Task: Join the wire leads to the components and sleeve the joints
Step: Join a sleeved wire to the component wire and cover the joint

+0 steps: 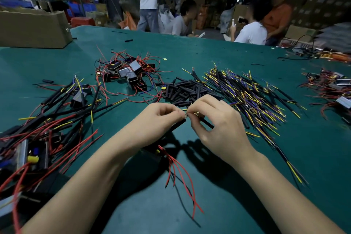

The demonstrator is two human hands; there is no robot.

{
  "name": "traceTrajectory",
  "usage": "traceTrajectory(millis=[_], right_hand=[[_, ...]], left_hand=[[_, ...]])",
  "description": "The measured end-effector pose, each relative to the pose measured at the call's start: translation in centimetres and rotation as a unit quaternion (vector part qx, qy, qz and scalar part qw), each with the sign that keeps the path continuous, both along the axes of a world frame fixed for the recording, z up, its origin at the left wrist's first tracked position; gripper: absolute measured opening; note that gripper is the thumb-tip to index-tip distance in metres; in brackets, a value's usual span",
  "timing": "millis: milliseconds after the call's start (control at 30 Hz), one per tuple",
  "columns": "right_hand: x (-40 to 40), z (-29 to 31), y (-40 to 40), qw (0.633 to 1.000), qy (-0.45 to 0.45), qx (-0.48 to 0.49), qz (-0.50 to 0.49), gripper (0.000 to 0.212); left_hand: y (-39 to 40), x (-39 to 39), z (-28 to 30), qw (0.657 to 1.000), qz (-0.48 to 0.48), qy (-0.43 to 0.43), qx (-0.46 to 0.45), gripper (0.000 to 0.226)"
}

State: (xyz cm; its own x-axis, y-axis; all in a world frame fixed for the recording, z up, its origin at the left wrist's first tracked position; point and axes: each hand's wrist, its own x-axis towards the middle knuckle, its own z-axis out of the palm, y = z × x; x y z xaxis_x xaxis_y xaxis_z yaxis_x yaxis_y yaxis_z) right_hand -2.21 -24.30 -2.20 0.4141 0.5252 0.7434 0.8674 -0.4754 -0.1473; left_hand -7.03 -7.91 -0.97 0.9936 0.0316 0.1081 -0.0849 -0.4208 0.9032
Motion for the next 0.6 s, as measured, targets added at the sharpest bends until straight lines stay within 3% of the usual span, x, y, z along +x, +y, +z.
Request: traceTrajectory(millis=[100,133,200,267,300,467,600], right_hand=[[-0.34,0.19,0.23,0.999,-0.048,-0.01,-0.016,0.007],[-0.45,0.22,0.23,1.0,-0.014,0.004,-0.007,0.006],[-0.54,0.19,0.12,0.996,0.082,0.034,0.018,0.004],[-0.41,0.07,0.06,0.989,0.142,0.048,0.022,0.004],[-0.31,0.03,0.11,0.986,0.158,0.053,0.023,0.004],[-0.11,0.23,0.3,0.963,0.245,0.099,0.047,0.012],[0.23,0.41,-0.07,0.942,0.317,0.096,0.056,0.015]], left_hand=[[0.17,-0.34,0.56,0.992,-0.033,0.048,-0.109,0.022],[0.06,-0.44,0.59,0.997,-0.023,0.016,-0.077,0.022],[-0.2,-0.5,0.18,0.989,0.035,-0.095,0.107,0.016],[-0.34,-0.74,0.06,0.928,0.075,-0.21,0.299,0.007],[-0.28,-0.86,0.15,0.9,0.079,-0.245,0.351,0.007],[-0.4,-0.9,0.61,0.812,0.09,-0.342,0.464,0.012],[-0.62,-0.69,0.32,0.801,0.094,-0.359,0.47,0.016]])
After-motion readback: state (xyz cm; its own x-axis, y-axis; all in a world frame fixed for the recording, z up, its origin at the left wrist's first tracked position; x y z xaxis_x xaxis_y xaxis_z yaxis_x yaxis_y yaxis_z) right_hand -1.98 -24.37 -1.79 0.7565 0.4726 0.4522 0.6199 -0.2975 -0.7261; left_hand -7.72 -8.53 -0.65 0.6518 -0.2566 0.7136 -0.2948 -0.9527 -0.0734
